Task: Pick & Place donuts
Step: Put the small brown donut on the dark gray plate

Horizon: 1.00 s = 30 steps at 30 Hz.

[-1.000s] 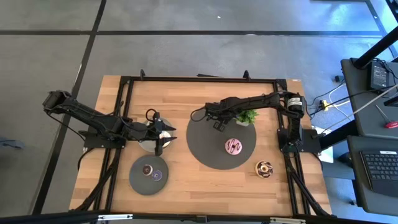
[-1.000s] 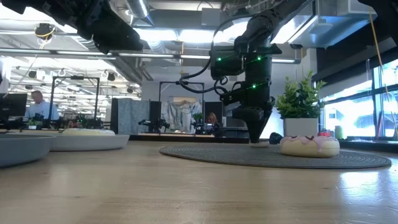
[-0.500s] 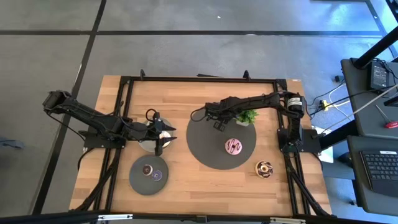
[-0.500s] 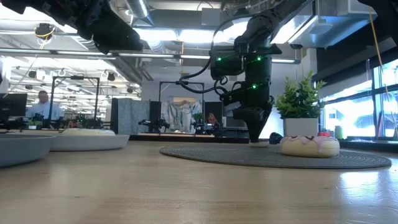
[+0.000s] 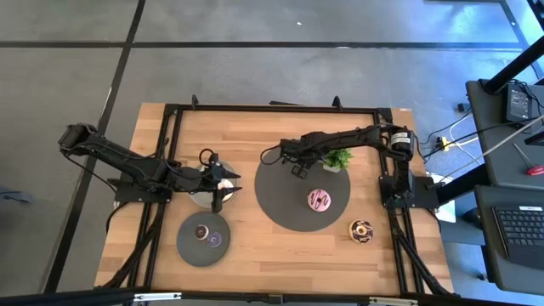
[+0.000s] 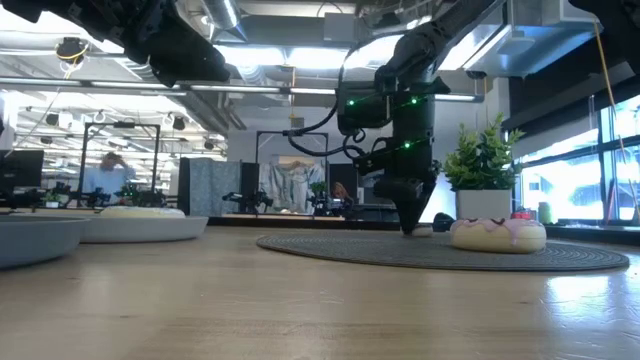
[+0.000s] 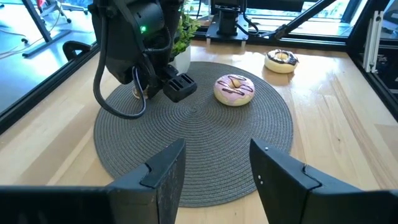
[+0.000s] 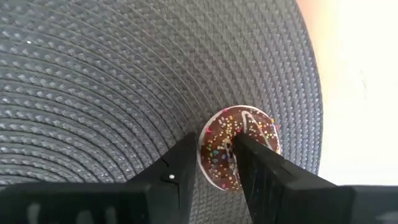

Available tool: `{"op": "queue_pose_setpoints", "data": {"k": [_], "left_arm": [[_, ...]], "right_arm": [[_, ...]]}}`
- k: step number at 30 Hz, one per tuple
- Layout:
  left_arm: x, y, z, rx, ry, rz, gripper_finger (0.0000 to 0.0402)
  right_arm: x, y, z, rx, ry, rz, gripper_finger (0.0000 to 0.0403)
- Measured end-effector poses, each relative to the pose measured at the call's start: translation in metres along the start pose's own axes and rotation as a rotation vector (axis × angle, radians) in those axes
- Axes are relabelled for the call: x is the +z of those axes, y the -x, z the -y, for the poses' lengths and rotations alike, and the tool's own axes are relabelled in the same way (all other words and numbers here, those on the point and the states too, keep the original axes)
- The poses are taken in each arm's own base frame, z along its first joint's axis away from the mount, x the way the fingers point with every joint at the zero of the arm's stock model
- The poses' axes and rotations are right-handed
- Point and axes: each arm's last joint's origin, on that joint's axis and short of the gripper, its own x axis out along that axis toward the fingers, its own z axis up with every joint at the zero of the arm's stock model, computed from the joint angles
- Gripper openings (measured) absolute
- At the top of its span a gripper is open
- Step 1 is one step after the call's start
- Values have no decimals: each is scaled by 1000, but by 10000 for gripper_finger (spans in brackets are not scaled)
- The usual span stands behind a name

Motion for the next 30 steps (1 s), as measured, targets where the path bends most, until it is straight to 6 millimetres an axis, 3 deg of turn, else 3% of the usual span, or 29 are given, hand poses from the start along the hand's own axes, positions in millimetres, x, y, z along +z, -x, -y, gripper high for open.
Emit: {"op": "queue_pose_setpoints", "data": {"k": [5,15,20,24,30], "left_arm": [[0,0,0,-3,0,-1,178],[0,0,0,-3,-1,-2,175],[0,0,0,-3,-1,-2,178],[0,0,0,-3,-2,-2,175],[0,0,0,4,-3,0,175]], "right_arm": [[0,0,0,-30,-1,11,101],[-1,1,0,-54,40,9,30],[-2,7,-4,-64,78,23,21],[0,24,-20,-51,158,65,25],[4,62,-65,-10,420,226,26]]}}
